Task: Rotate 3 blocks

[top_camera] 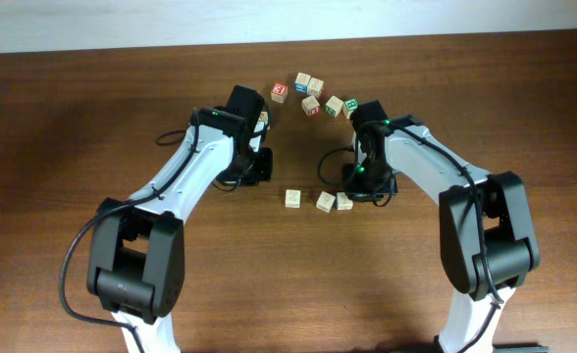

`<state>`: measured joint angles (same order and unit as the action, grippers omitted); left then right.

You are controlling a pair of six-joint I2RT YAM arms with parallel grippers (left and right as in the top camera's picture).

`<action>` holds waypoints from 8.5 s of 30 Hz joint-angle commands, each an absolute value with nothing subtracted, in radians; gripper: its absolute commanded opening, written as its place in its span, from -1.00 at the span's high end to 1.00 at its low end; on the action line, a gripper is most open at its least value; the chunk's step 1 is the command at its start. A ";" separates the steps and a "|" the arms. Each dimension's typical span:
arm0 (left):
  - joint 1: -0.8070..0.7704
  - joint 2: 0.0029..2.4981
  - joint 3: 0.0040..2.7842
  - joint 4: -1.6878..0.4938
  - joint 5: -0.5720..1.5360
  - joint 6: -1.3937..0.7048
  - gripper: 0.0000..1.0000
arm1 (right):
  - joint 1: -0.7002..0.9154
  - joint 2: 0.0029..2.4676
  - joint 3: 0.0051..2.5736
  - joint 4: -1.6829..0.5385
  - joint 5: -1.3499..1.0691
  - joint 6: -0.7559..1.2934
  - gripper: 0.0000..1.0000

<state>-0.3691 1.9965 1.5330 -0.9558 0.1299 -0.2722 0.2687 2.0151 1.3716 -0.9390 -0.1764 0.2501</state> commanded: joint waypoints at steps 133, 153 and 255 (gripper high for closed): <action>-0.079 1.984 1.568 -0.899 0.217 -0.230 0.48 | 0.516 2.084 1.496 -0.950 -0.209 0.593 0.31; -0.079 1.984 1.568 -0.915 0.217 -0.230 0.49 | 0.518 2.074 1.521 -0.953 -0.199 0.550 0.40; -0.406 1.967 1.309 -0.663 0.337 -0.459 1.00 | 0.247 1.982 1.248 -0.669 -0.546 0.158 0.92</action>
